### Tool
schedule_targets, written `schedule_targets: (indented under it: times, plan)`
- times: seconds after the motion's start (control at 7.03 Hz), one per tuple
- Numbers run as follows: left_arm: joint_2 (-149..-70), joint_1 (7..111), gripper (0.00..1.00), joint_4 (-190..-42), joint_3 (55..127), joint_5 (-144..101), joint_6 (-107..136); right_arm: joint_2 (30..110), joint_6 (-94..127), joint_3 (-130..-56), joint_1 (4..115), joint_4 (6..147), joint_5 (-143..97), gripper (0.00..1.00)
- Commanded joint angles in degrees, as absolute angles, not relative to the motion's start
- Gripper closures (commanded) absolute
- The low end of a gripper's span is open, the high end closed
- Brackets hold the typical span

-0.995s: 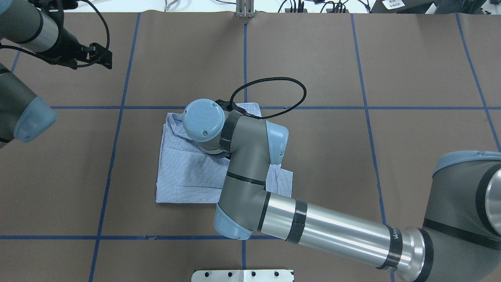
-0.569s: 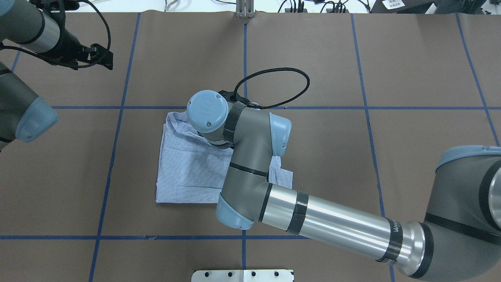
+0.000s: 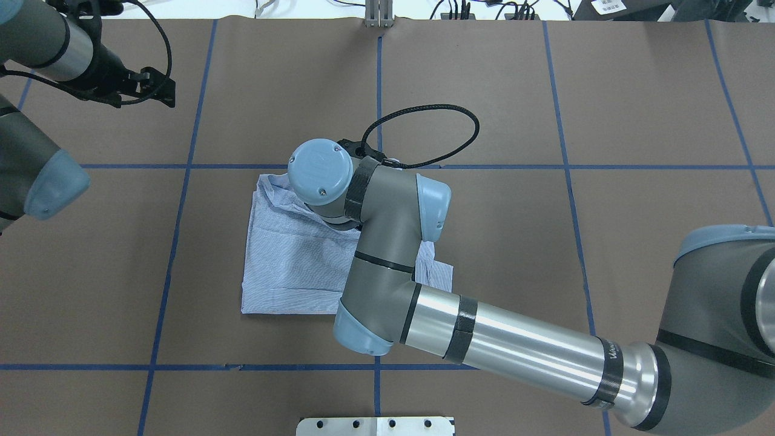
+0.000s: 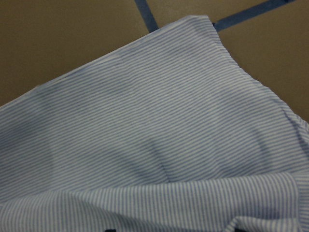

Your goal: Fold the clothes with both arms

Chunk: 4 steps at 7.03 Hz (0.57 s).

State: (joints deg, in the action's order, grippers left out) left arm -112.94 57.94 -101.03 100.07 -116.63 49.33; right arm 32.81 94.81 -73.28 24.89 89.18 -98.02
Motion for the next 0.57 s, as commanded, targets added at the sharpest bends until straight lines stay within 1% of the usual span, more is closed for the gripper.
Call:
schedule_targets:
  times: [0.0, 0.28, 0.43]
  plan:
    - [-113.03, 57.92, 0.00, -100.99, 100.11, -116.63, 49.31, 33.05, 95.27, -73.48, 24.87, 89.21, -98.17, 0.72]
    - [-113.03, 57.83, 0.00, -100.99, 99.93, -116.63, 49.31, 34.36, 95.27, -74.78, 24.96, 89.21, -98.26, 0.71]
    - [-113.03, 57.83, 0.00, -100.99, 99.84, -116.63, 49.31, 35.76, 95.27, -76.88, 24.87, 89.38, -98.44, 0.72]
